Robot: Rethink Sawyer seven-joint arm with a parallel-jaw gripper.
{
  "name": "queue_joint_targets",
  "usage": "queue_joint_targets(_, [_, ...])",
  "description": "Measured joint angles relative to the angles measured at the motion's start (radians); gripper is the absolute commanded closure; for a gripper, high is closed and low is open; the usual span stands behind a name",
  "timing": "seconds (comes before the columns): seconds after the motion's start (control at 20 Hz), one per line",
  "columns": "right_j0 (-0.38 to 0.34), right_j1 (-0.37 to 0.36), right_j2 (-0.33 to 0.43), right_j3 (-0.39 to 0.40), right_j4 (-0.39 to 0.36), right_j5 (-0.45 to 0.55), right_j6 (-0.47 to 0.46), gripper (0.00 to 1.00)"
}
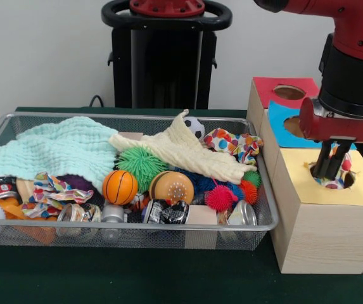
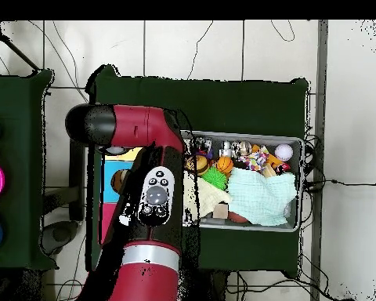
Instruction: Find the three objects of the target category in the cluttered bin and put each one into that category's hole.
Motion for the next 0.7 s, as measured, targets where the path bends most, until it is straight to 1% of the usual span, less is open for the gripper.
queue_joint_targets(0.7, [0.005,0.022,-0.002,-0.010,0.000,-0.005,0.000,1.00])
